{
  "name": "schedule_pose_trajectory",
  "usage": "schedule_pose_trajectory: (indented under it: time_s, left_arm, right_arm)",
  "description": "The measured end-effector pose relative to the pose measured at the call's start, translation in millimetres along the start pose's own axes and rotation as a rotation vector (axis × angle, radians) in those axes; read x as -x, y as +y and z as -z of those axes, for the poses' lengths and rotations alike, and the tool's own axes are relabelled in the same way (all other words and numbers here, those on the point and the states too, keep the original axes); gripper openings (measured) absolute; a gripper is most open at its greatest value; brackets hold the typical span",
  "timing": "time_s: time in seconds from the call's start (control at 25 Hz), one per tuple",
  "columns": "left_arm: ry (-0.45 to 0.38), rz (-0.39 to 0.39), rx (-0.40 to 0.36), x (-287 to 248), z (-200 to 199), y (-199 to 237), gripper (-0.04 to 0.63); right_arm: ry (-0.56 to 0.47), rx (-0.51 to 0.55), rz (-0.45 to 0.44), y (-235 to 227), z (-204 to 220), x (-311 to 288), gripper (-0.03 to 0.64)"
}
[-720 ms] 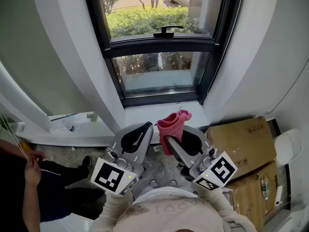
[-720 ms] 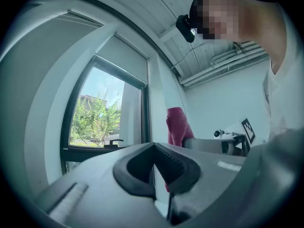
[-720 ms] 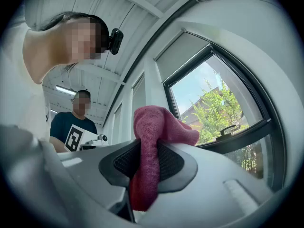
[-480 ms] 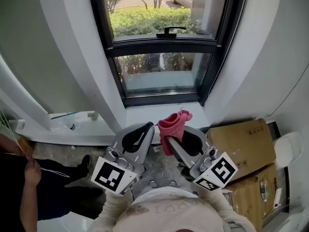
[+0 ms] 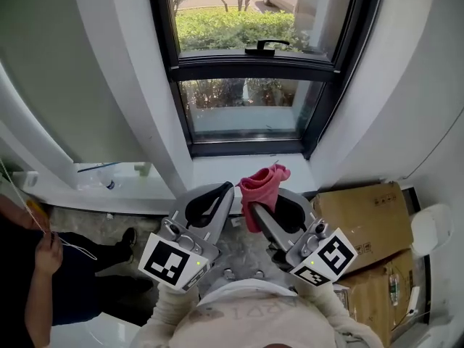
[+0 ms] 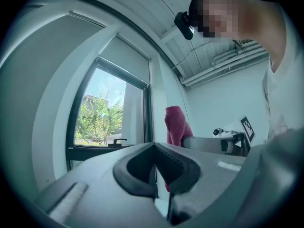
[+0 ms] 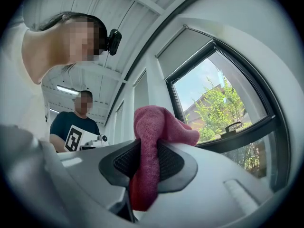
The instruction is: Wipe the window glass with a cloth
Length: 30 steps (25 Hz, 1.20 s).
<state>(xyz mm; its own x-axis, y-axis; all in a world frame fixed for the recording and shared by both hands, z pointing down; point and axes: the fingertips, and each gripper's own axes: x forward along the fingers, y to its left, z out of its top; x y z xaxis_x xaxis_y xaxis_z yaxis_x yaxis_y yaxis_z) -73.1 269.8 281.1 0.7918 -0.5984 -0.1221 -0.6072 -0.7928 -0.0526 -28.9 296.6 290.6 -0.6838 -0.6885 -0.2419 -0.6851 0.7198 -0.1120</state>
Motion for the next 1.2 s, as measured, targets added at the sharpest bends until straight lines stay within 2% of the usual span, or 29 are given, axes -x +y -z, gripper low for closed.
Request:
schedule_pose_trajectory:
  time_s: [0.28,0.6,0.72,0.88,1.08,1.2]
  left_arm:
    - [-0.012,-0.033,-0.013,24,-2,27,0.0]
    - [-0.032,-0.014,0.006,27,5,53,0.0]
    - [-0.03,-0.01,0.027,18,11,61,0.0]
    - [-0.028,-0.007,0.019,-7,14,73,0.0]
    - [-0.002,-0.025,0.008,-49,27,97,0.0]
    - [-0.016,-0.049,0.004,-81,25,117,0.0]
  right_arm:
    - [-0.017,-0.018,-0.025,13,7,-28,0.11]
    - [-0.002,0.002,0.02,11,22,-44,0.11]
    - [0.002,-0.02,0.044,-1,28,-45,0.11]
    - [-0.013,-0.03,0.046,-29,27,-54,0.11]
    - [-0.025,-0.065,0.019,-76,34,-75,0.11]
    - [-0.035,-0.068,-0.003,-110,29,-89,0.11]
